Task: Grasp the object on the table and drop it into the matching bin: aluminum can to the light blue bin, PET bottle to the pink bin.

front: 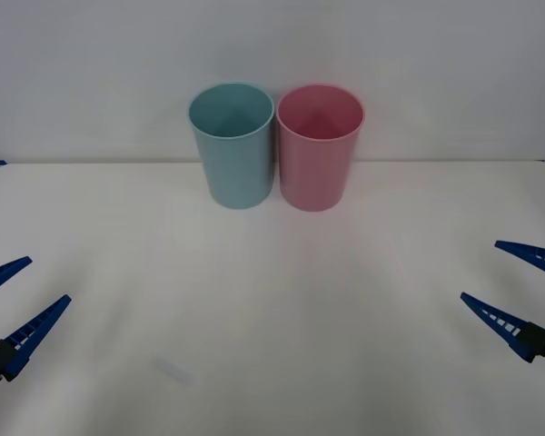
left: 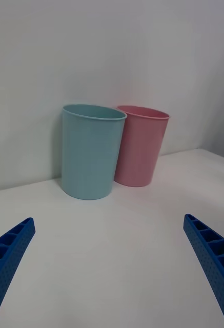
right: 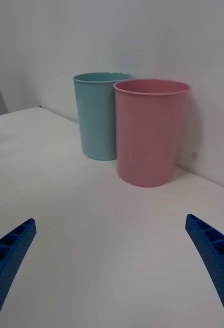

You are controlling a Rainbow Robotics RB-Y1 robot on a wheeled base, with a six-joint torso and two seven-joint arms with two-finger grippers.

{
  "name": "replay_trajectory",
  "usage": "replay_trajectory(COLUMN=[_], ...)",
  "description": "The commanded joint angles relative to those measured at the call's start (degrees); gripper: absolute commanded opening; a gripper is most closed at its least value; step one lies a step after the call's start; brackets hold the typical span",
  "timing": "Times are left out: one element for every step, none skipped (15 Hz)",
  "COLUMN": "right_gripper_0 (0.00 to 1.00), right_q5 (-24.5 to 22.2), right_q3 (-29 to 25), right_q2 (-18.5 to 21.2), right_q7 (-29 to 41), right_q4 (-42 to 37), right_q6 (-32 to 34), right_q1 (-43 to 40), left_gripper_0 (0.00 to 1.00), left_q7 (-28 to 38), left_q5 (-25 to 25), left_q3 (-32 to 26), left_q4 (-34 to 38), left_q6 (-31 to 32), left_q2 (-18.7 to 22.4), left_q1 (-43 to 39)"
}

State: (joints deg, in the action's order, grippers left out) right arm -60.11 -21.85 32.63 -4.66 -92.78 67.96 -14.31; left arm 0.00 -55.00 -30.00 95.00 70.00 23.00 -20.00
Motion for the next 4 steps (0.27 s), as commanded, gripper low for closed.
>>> replay_trajectory(right_gripper_0=[1.0, 1.0, 1.0, 1.0], right_q5=[0.0, 0.0, 0.0, 0.0], right_q3=[-0.4, -0.4, -0.4, -0.4], right_q2=[0.0, 0.0, 0.0, -0.1], right_q7=[0.0, 0.0, 0.2, 0.2], right_q4=[-0.1, -0.1, 0.1, 0.1], right_q6=[0.8, 0.9, 0.9, 0.9], right_q1=[-0.7, -0.7, -0.7, -0.7], left_gripper_0=[1.0, 1.0, 1.0, 1.0], left_q7=[0.0, 0.0, 0.0, 0.0], left_q5=[0.0, 0.0, 0.0, 0.0], left_q3=[0.0, 0.0, 0.0, 0.0], left_q4=[0.0, 0.0, 0.0, 0.0], left_q6=[0.0, 0.0, 0.0, 0.0], left_q2=[0.0, 0.0, 0.0, 0.0], left_q1=[0.0, 0.0, 0.0, 0.0])
